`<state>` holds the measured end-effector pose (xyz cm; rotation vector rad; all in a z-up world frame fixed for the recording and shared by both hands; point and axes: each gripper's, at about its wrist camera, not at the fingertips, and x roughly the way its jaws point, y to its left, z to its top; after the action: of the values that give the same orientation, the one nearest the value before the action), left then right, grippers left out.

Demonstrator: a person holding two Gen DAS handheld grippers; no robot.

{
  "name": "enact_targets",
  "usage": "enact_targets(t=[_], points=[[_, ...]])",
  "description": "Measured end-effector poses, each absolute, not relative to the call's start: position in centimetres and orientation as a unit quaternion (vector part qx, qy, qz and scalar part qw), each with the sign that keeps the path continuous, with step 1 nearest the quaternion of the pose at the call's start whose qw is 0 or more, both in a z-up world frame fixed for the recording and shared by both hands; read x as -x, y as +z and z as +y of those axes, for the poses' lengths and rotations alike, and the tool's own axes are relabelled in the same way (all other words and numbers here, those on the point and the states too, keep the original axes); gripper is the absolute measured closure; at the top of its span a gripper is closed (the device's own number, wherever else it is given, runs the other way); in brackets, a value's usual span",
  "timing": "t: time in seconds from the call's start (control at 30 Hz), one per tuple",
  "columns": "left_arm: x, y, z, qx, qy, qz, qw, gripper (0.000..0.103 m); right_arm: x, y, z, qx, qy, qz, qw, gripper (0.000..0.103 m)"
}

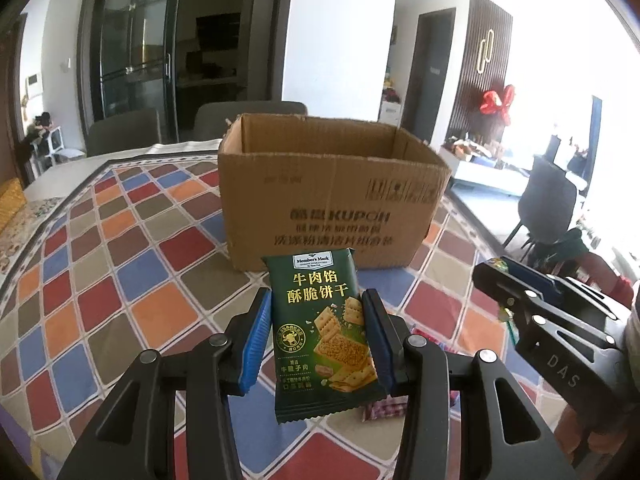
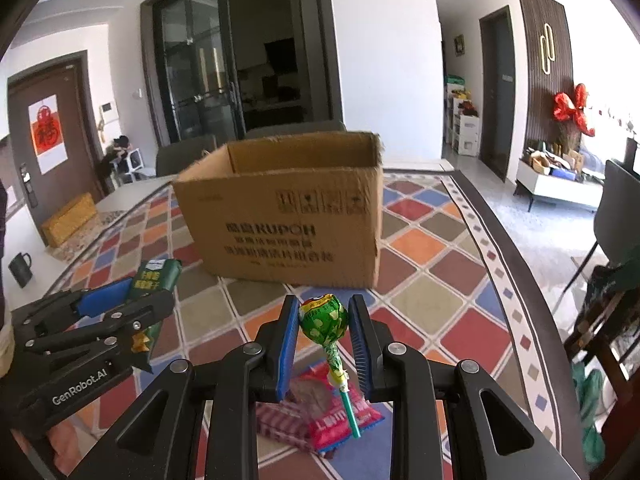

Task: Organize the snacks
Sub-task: 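Lift the cracker packet and lollipop and carry both over the box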

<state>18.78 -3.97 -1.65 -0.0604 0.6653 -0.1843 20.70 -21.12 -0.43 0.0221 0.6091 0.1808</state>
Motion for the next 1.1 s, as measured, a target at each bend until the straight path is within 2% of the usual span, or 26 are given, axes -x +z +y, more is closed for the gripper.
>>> enact_targets(t=[0.33,0.83,1.1], points=[[-21.8,1.5,-2.9,0.049,-0.105,0.308,0.944,0.058,-23.0,2.5,-19.6,0.001,0.122,0.266,0.956,0.077],[-27.9,7.4,-2.0,0.001,-0.106,0.263,0.959,0.058,-29.3,8.4,-17.8,0.034,0.153,0.214,0.964,0.077],[-31.5,8.5,-2.3,-0.017,-0.099,0.274,0.956,0.058,-32.9,9.4,-17.3,0.035,0.163,0.224,0.96,0.077]])
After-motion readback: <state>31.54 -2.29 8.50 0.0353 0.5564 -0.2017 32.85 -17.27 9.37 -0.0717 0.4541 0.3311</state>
